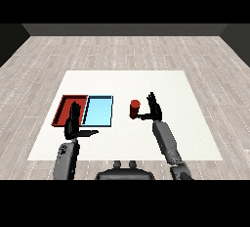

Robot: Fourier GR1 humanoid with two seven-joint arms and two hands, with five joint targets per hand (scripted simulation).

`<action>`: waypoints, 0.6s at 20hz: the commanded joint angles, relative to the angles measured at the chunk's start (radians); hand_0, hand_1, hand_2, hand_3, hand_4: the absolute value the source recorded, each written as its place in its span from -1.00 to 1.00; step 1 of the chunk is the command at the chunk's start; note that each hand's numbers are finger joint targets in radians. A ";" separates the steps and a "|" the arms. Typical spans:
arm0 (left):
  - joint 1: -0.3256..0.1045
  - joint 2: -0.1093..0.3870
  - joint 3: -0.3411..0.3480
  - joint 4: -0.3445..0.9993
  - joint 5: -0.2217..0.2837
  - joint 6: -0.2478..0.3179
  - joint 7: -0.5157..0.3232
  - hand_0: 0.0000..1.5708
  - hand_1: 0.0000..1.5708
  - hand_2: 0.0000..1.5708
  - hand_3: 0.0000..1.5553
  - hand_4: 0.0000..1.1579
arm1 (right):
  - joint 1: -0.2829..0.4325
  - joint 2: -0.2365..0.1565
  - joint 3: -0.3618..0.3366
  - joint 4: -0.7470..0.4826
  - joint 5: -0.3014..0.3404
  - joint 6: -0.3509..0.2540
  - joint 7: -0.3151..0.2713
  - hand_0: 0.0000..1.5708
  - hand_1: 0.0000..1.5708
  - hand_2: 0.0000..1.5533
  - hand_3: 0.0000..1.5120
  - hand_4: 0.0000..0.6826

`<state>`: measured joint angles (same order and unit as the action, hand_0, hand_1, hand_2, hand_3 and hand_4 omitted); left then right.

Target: Pick the red can and put it in the red box

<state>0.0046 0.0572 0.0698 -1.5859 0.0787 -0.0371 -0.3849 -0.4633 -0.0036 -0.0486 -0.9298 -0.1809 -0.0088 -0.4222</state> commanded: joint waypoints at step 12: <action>0.106 -0.013 -0.010 -0.018 -0.002 -0.017 -0.075 -1.00 -1.00 -1.00 -1.00 -1.00 | -0.122 0.003 0.074 0.302 -0.164 -0.021 -0.189 -1.00 -1.00 -1.00 -1.00 -1.00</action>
<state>0.0462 0.0404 0.0454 -1.6312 0.0677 -0.0277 -0.3768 -0.5631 -0.0025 0.0084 -0.6867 -0.3021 -0.0222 -0.5726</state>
